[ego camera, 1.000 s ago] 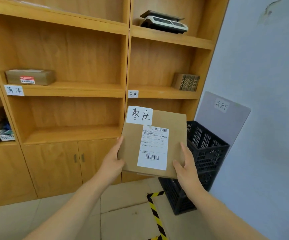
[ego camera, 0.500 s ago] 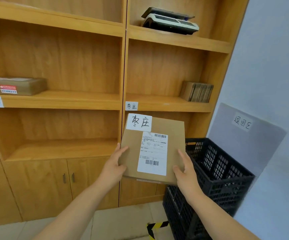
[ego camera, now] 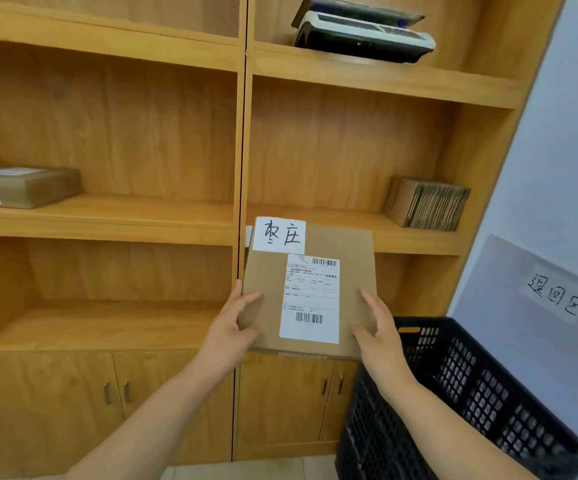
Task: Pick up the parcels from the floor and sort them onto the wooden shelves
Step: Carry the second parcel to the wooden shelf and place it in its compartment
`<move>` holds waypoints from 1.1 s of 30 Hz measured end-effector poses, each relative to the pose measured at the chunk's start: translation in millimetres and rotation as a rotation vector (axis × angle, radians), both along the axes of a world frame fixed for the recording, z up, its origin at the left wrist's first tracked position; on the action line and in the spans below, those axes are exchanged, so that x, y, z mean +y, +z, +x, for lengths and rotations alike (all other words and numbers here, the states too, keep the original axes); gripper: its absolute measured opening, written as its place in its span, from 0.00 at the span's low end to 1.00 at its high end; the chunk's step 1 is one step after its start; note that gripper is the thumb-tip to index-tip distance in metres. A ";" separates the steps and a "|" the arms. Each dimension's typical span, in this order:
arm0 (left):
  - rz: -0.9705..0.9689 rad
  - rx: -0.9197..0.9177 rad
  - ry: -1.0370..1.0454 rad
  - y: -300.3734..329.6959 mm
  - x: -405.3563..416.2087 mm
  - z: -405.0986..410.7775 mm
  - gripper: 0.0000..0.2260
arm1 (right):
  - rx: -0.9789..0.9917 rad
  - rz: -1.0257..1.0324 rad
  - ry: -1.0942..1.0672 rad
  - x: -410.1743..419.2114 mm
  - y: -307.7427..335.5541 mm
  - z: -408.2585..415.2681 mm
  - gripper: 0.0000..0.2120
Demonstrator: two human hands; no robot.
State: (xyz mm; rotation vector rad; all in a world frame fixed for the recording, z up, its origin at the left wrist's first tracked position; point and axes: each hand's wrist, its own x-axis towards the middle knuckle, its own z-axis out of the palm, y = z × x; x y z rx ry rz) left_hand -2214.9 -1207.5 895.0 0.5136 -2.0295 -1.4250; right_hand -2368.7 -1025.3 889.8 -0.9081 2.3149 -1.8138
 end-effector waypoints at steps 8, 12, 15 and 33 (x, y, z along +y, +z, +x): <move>-0.108 0.062 -0.032 14.0 -81.1 -95.2 0.27 | 0.050 -0.030 -0.052 -75.7 25.9 -83.6 0.26; -0.131 0.085 -0.068 33.2 -132.6 -139.4 0.28 | 0.089 -0.026 -0.070 -123.3 48.5 -127.7 0.26; -0.179 0.075 -0.074 44.1 -163.5 -167.6 0.29 | 0.106 -0.032 -0.086 -152.5 58.1 -154.2 0.26; -0.446 0.030 0.075 62.9 -229.2 -272.0 0.34 | 0.116 -0.117 -0.045 -252.8 88.1 -277.7 0.27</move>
